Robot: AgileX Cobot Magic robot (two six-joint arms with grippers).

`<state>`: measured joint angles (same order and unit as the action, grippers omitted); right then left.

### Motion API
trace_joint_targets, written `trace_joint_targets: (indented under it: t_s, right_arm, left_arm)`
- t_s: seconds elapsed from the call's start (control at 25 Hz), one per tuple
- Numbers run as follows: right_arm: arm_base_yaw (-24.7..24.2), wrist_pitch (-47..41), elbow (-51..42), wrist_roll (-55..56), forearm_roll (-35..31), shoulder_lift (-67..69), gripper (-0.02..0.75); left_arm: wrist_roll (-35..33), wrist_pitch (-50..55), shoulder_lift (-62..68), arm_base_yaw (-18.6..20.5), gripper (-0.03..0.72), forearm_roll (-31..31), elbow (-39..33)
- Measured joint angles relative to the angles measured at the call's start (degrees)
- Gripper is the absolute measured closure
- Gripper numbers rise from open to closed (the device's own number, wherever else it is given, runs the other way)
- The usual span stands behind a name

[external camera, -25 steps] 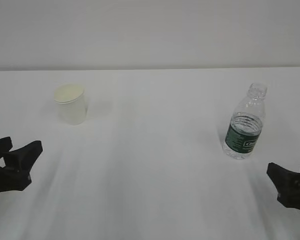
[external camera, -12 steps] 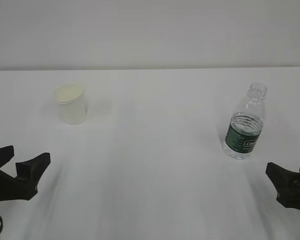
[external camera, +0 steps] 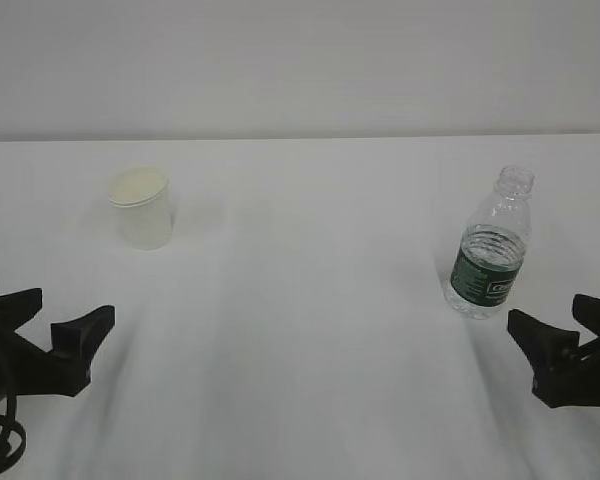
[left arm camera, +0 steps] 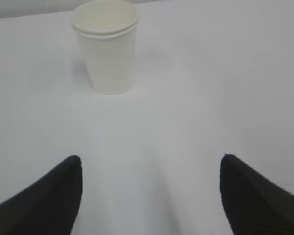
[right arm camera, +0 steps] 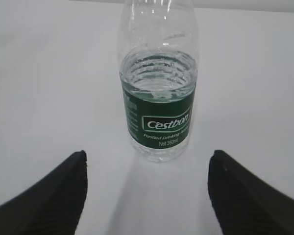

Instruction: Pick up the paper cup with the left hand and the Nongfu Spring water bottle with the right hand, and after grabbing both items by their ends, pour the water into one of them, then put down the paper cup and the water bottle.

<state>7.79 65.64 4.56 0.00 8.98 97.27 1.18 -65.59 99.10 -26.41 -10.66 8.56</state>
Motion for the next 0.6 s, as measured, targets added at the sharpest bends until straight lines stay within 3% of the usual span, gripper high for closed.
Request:
trace_joint_targets:
  t_s: [0.6]
  right_arm:
    - [0.0,0.1,5.1,-0.7,0.2,6.3,0.164]
  left_arm:
    - [-2.4,0.0,1.1,0.0,0.078,0.2,4.0]
